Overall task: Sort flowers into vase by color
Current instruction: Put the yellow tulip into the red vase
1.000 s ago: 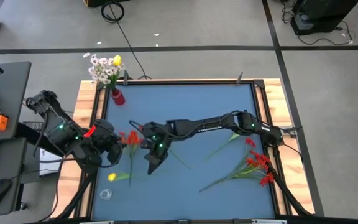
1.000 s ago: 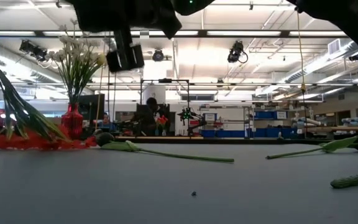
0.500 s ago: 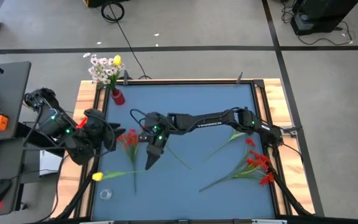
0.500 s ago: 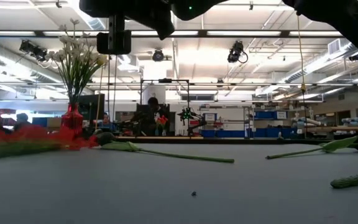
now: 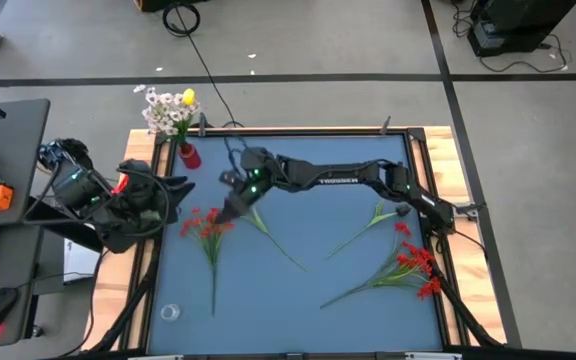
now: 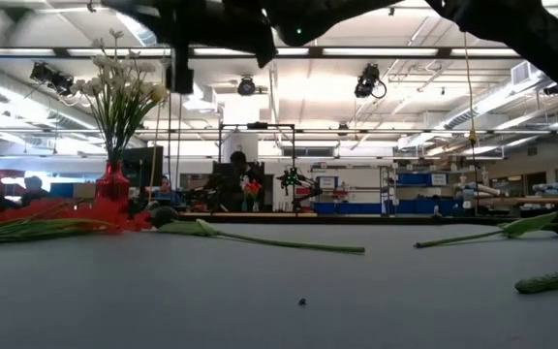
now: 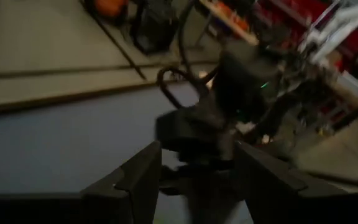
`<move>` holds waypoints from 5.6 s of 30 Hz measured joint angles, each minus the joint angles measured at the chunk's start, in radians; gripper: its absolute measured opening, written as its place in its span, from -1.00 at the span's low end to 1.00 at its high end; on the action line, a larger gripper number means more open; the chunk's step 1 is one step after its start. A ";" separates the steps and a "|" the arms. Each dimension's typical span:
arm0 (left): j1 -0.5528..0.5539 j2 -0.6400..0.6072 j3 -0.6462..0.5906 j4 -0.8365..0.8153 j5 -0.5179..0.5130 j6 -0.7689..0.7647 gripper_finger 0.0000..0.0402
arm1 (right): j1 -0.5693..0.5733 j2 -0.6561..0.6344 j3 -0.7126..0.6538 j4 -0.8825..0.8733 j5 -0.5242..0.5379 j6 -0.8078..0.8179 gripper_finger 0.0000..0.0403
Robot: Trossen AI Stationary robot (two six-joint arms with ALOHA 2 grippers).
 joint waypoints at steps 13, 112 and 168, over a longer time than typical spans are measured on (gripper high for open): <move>0.001 -0.042 0.001 0.004 -0.042 -0.022 0.01 | -0.094 -0.007 0.000 -0.106 0.243 -0.079 -1.00; 0.637 0.011 -0.152 -0.151 0.026 0.328 -0.95 | -0.260 -0.603 -0.949 0.188 0.269 -0.441 -0.39; 1.240 0.019 -0.169 0.528 0.383 1.305 -0.95 | -0.394 -0.603 -0.949 0.212 0.220 -0.520 -0.39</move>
